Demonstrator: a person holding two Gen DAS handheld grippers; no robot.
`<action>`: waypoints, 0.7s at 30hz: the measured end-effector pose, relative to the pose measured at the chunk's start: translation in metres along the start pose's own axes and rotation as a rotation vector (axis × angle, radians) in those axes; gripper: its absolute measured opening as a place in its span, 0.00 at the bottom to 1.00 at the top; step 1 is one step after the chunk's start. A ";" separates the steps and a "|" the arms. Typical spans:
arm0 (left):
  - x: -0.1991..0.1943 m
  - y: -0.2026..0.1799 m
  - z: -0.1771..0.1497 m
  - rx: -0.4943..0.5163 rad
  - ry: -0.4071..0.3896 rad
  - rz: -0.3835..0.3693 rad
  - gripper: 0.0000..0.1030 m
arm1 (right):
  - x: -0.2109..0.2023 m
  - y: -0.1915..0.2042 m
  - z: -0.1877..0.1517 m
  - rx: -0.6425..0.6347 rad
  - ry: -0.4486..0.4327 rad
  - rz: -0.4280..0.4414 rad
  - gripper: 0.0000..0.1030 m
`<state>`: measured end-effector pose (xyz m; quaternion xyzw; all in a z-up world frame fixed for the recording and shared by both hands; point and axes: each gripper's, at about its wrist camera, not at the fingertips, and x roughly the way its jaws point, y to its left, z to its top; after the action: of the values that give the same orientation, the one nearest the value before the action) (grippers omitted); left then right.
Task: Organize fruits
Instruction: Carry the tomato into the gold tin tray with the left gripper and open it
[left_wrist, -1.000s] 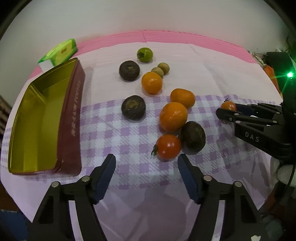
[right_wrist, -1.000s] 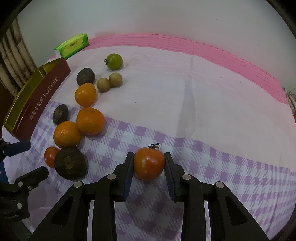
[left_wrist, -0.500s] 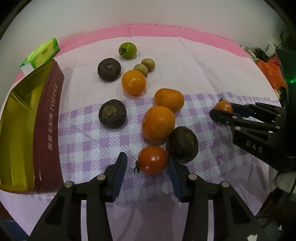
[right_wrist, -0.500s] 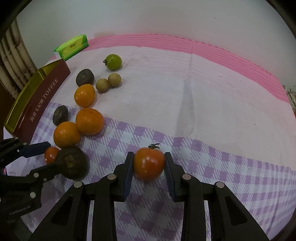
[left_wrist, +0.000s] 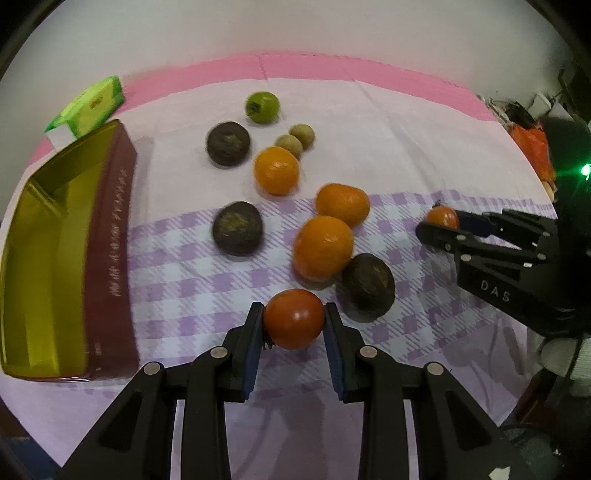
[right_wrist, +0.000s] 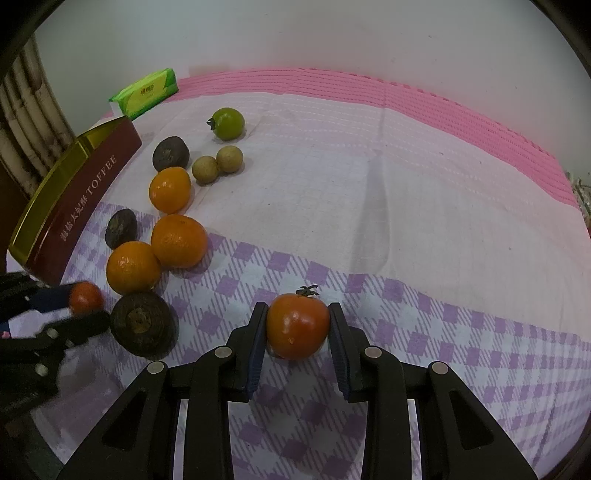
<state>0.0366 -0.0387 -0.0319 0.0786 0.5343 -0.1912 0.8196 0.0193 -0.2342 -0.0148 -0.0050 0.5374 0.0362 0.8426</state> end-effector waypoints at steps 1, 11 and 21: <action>-0.004 0.003 0.001 -0.007 -0.005 0.003 0.27 | 0.000 0.001 0.001 -0.004 0.001 -0.002 0.32; -0.048 0.073 0.009 -0.100 -0.091 0.121 0.27 | 0.002 0.005 0.001 -0.025 -0.001 -0.023 0.32; -0.048 0.171 -0.006 -0.268 -0.031 0.273 0.27 | 0.002 0.006 0.001 -0.026 -0.009 -0.030 0.32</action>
<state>0.0827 0.1308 -0.0034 0.0375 0.5266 -0.0065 0.8492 0.0202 -0.2282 -0.0161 -0.0241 0.5331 0.0305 0.8451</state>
